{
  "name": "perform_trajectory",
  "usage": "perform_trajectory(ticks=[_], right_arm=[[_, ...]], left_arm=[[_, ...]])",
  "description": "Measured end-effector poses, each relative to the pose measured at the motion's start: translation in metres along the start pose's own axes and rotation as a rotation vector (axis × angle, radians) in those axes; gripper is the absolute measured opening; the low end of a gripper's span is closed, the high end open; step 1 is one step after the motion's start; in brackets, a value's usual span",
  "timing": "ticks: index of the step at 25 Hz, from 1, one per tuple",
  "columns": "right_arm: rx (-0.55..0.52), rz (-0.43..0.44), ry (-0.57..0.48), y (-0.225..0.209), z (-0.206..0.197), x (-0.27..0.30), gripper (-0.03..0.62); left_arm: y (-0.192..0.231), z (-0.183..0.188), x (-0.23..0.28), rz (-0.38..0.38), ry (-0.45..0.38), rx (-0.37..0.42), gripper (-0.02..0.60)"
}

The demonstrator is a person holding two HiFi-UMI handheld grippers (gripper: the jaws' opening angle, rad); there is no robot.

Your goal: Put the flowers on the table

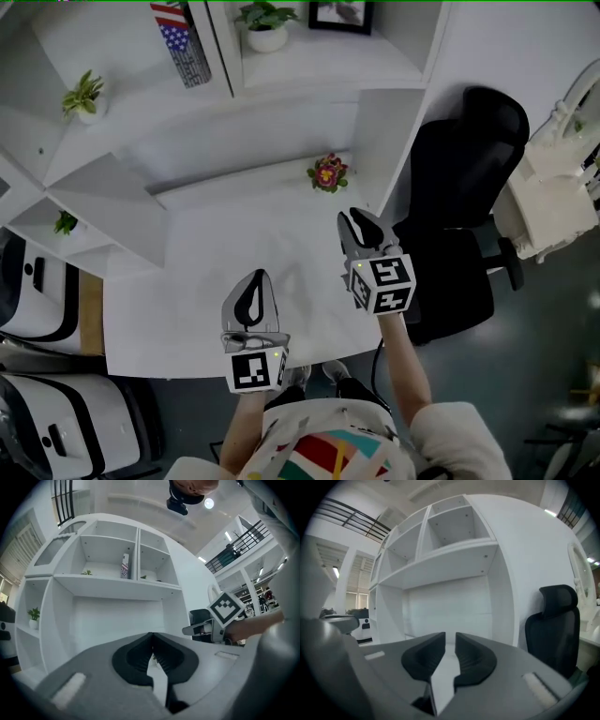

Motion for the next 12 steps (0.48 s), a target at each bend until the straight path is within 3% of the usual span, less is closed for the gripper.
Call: perform_trajectory(ticks=[2, 7, 12], right_arm=[[-0.022, 0.006, -0.036, 0.016, 0.006, -0.024, 0.003], [-0.064, 0.059, -0.022, 0.063, -0.011, -0.080, 0.002], [-0.097, 0.020, 0.005, 0.080, -0.039, -0.112, 0.002]], left_arm=[[0.000, 0.007, -0.003, 0.004, -0.022, 0.008, 0.005], [0.002, 0.008, -0.017, 0.021, -0.043, 0.016, 0.005], [0.008, -0.002, -0.029, 0.045, -0.019, 0.002, 0.005]])
Point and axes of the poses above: the fingertips, and each gripper's own axes: x forward along the fingers, y to its left, z out of its top, the point moved 4 cm from there along -x, backward along the fingers, and after that the axes turned 6 degrees about y, right-handed, at the moved point
